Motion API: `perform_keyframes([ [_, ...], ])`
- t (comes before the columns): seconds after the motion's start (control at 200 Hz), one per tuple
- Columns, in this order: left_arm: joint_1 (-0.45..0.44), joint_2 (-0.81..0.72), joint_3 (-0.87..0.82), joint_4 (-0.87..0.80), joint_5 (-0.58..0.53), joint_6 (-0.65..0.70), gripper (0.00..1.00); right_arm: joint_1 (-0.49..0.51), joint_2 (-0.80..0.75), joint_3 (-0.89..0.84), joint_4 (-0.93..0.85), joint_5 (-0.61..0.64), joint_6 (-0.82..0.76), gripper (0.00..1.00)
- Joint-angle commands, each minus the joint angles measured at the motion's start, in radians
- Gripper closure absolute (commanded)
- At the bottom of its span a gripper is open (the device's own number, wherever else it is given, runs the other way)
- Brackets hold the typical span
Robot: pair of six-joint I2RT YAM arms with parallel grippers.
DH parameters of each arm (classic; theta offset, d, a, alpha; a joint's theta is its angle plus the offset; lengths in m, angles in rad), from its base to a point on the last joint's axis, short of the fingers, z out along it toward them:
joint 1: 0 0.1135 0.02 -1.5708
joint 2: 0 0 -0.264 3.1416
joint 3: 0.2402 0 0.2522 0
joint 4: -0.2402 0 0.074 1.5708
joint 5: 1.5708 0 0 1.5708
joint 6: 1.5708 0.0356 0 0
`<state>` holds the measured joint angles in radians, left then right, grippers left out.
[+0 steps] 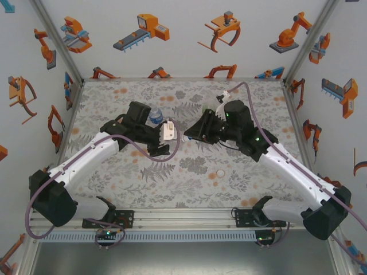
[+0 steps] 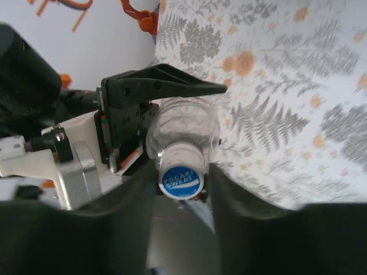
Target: Screw on the bottle caps
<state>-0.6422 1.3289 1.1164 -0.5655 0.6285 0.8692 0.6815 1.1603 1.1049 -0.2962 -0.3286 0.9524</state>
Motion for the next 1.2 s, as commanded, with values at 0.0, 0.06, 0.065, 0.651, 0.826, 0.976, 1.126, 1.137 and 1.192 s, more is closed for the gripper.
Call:
perform_keyframes([
  [0.0,-0.016,-0.023,0.003,0.015,0.097,0.021,1.0,0.0,-0.05,0.036,0.038,0.014,-0.339,0.46],
  [0.06,-0.016,-0.025,0.002,0.004,0.108,0.037,1.0,0.001,-0.07,0.036,0.048,-0.017,-0.507,0.42],
  [0.065,-0.016,-0.025,0.002,0.004,0.109,0.039,1.0,0.001,-0.071,0.037,0.049,-0.022,-0.52,0.42],
  [0.651,-0.016,-0.013,0.017,-0.04,0.167,0.072,1.0,0.003,-0.067,0.065,-0.095,-0.461,-1.528,0.43],
  [0.826,-0.017,-0.01,0.019,-0.039,0.176,0.071,1.0,0.003,-0.068,0.049,-0.057,-0.464,-1.521,0.53],
  [0.976,-0.019,-0.015,0.019,-0.041,0.177,0.068,1.0,0.003,-0.06,0.045,-0.048,-0.473,-1.516,0.55],
  [1.126,-0.019,-0.017,0.019,-0.04,0.175,0.071,1.0,0.004,-0.047,0.048,-0.045,-0.47,-1.512,0.59],
  [1.137,-0.018,-0.017,0.02,-0.041,0.175,0.07,1.0,0.004,-0.047,0.048,-0.043,-0.47,-1.511,0.59],
  [1.192,-0.018,-0.017,0.019,-0.041,0.175,0.071,1.0,0.005,-0.045,0.047,-0.04,-0.468,-1.506,0.6],
])
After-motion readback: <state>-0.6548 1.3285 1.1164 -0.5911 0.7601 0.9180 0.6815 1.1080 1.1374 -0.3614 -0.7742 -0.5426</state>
